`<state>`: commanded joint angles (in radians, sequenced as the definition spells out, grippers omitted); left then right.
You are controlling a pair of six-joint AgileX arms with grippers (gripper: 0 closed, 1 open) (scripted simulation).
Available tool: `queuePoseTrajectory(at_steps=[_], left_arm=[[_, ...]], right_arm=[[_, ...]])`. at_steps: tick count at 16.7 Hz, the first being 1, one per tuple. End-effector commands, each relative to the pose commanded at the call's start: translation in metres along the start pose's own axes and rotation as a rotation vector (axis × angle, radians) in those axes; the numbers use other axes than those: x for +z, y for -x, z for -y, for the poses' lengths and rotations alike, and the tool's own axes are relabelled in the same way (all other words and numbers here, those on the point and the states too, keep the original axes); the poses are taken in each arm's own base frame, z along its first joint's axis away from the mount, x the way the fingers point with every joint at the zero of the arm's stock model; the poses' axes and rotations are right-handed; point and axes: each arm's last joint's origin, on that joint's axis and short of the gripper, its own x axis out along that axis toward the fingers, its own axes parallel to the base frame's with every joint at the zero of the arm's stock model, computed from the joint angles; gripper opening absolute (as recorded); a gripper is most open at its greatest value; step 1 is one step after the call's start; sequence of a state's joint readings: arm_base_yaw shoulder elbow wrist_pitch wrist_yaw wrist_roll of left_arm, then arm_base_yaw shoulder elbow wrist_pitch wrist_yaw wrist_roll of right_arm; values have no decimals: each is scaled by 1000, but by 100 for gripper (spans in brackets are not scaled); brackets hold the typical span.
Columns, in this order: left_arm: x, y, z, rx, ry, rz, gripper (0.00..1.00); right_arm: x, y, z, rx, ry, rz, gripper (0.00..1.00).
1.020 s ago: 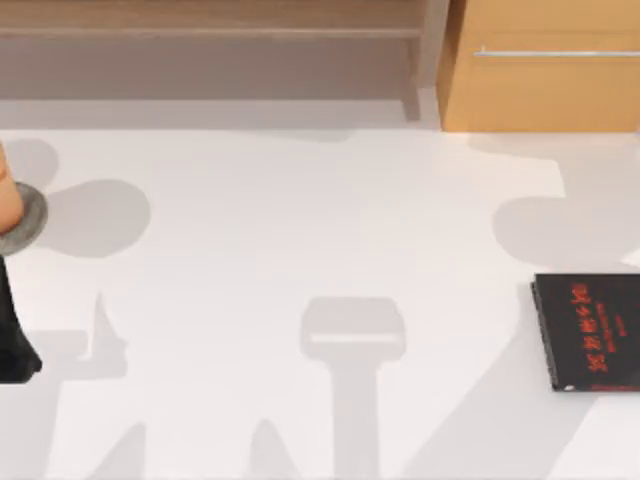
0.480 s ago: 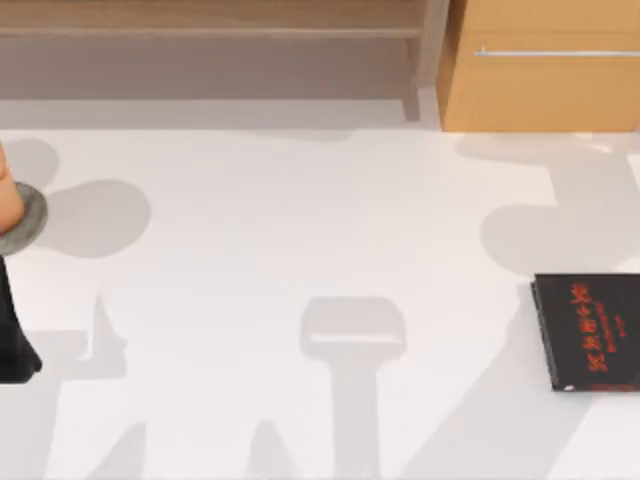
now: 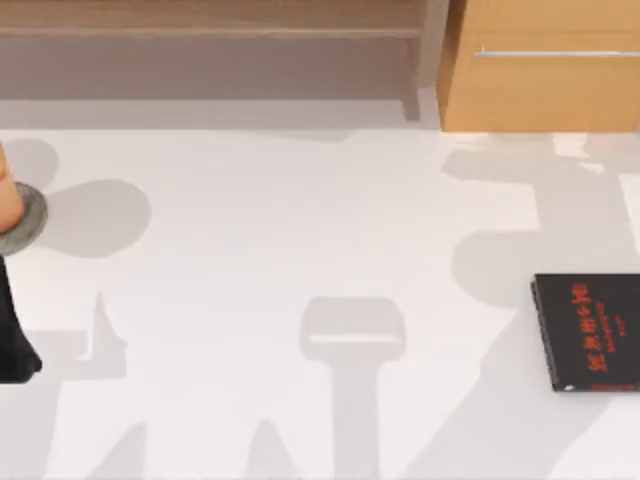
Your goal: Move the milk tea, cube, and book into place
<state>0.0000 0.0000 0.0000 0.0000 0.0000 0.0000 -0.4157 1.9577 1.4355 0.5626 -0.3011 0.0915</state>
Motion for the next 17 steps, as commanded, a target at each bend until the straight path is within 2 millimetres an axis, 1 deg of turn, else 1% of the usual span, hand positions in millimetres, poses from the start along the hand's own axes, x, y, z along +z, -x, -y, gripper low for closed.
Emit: queuePoseTrajectory(at_steps=[2, 4, 6, 7, 9, 11, 15, 17], left_arm=[[0, 0, 0, 0, 0, 0, 100], [0, 0, 0, 0, 0, 0, 100], [0, 0, 0, 0, 0, 0, 100], [0, 0, 0, 0, 0, 0, 100], [0, 0, 0, 0, 0, 0, 100], [0, 0, 0, 0, 0, 0, 100], [0, 0, 0, 0, 0, 0, 100], [0, 0, 0, 0, 0, 0, 100]], right_arm=[[12, 26, -5, -86, -103, 24, 0], [17, 59, -15, -178, -243, 49, 0], [12, 95, -31, -256, -408, 70, 0], [5, 112, -41, -287, -496, 76, 0], [-19, 145, -63, -332, -678, 67, 0], [-52, 175, -87, -360, -865, 20, 0], [-124, 234, -133, -388, -1198, -162, 0], [-152, 263, -149, -393, -1315, -265, 0]])
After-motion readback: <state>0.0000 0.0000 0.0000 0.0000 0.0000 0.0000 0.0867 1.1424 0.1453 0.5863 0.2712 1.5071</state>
